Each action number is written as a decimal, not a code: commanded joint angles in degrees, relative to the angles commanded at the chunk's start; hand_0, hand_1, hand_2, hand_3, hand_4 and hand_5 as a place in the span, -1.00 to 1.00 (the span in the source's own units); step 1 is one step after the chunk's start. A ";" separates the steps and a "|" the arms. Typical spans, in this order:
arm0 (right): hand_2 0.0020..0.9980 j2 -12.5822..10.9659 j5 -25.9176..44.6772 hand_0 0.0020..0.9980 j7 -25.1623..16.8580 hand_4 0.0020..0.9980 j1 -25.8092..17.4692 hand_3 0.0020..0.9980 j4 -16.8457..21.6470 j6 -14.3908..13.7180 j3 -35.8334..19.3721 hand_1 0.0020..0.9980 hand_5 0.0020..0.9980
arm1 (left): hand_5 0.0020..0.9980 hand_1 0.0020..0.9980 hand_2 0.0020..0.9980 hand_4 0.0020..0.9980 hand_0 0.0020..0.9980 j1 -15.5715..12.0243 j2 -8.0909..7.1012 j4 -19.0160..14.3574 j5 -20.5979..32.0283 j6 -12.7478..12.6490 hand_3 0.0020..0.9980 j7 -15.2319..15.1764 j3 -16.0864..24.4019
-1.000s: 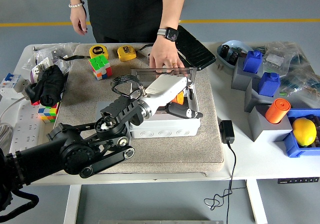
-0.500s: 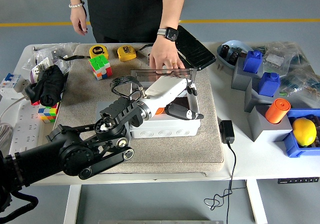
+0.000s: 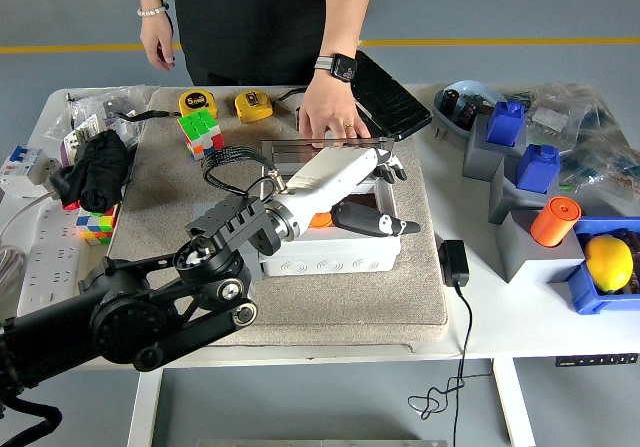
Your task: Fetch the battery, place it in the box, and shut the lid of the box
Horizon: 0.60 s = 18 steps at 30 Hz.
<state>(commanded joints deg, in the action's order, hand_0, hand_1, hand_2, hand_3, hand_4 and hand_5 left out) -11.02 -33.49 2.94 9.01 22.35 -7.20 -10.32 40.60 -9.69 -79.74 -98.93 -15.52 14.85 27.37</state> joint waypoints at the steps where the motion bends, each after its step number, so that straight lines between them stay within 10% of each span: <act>1: 0.20 0.00 -0.01 0.20 0.01 0.85 -0.04 0.09 -0.01 0.00 -0.01 0.24 -0.09 | 0.19 0.18 0.12 1.00 -0.19 -0.69 -0.61 -0.75 0.26 -0.33 0.09 -0.44 0.55; 18: 0.19 -0.04 -0.20 0.20 -0.04 0.85 -0.04 0.09 -0.10 0.01 -0.34 0.24 -0.10 | 0.15 0.18 0.14 1.00 -0.14 -11.77 -11.91 -7.95 -0.29 -1.36 0.05 -2.82 8.09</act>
<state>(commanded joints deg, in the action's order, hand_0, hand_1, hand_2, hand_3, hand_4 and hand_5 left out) -11.05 -33.69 2.90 8.97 22.26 -7.19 -10.66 28.82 -21.61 -87.69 -99.21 -16.88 12.03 35.46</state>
